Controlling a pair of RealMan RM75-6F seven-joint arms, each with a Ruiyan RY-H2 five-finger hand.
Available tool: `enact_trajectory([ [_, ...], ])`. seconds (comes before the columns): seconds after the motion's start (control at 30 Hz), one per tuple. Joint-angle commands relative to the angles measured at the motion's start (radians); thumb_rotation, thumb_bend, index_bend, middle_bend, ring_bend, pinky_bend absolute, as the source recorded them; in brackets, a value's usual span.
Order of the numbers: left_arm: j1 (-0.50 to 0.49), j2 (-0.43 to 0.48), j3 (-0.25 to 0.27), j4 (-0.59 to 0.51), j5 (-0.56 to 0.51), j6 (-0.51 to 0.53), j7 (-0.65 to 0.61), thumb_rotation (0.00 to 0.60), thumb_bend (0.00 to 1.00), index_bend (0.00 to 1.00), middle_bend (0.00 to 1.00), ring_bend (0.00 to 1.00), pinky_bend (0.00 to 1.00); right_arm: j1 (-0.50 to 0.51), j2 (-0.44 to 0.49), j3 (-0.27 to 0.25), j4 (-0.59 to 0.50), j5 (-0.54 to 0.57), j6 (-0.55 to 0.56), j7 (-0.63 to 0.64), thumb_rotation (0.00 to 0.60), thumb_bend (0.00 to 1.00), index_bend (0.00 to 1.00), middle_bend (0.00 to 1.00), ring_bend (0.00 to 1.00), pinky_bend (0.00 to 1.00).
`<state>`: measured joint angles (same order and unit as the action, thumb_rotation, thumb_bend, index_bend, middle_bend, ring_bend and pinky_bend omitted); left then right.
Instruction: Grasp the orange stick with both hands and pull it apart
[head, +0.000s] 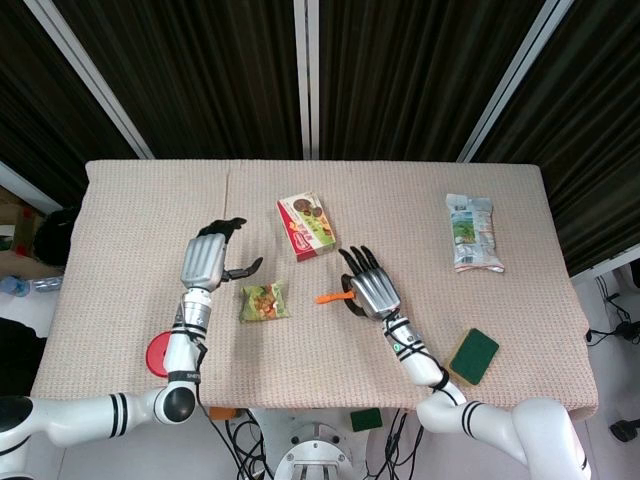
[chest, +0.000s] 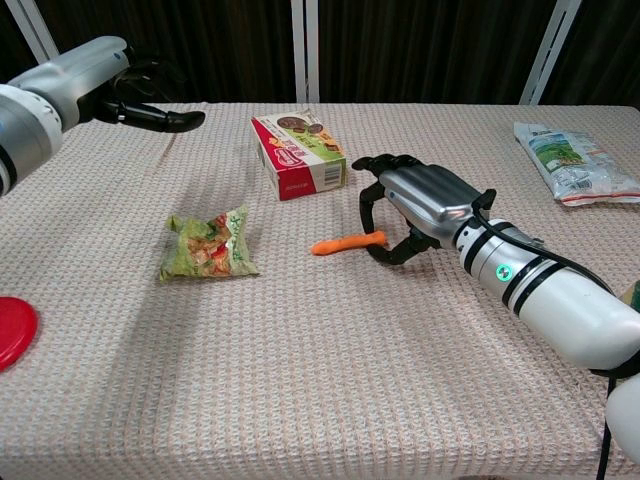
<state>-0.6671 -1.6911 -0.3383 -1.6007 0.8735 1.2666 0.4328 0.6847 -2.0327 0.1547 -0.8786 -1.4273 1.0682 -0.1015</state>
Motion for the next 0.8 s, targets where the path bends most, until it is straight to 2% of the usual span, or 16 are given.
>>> enact_trajectory([
  [0.03,0.0,0.001,0.001,-0.005,0.002,0.0,0.001,0.364,0.17,0.22,0.27,0.16,0.22,-0.004,0.004,-0.001,-0.009,0.001,0.002,-0.004,0.6,0.33,0.59,0.04,0.0,0.0],
  [0.27,0.008,0.012,0.031,-0.053,0.01,-0.01,0.009,0.364,0.17,0.23,0.27,0.16,0.22,-0.012,0.011,-0.001,-0.025,0.002,0.013,-0.012,0.6,0.33,0.59,0.04,0.0,0.0],
  [0.5,-0.022,-0.014,0.083,-0.08,0.037,-0.082,0.028,0.366,0.17,0.3,0.3,0.18,0.24,-0.017,0.022,-0.005,-0.042,0.004,0.009,-0.017,0.6,0.33,0.59,0.04,0.0,0.0],
  [0.63,-0.051,-0.057,0.09,-0.057,0.046,-0.118,0.03,0.367,0.17,0.31,0.3,0.19,0.25,-0.026,0.022,-0.008,-0.049,0.006,0.016,-0.022,0.6,0.33,0.59,0.03,0.0,0.0],
  [0.8,-0.09,-0.134,0.076,0.031,0.043,-0.149,0.024,0.385,0.17,0.34,0.3,0.19,0.25,-0.04,0.019,-0.011,-0.055,0.008,0.032,-0.017,0.6,0.33,0.59,0.03,0.0,0.0],
])
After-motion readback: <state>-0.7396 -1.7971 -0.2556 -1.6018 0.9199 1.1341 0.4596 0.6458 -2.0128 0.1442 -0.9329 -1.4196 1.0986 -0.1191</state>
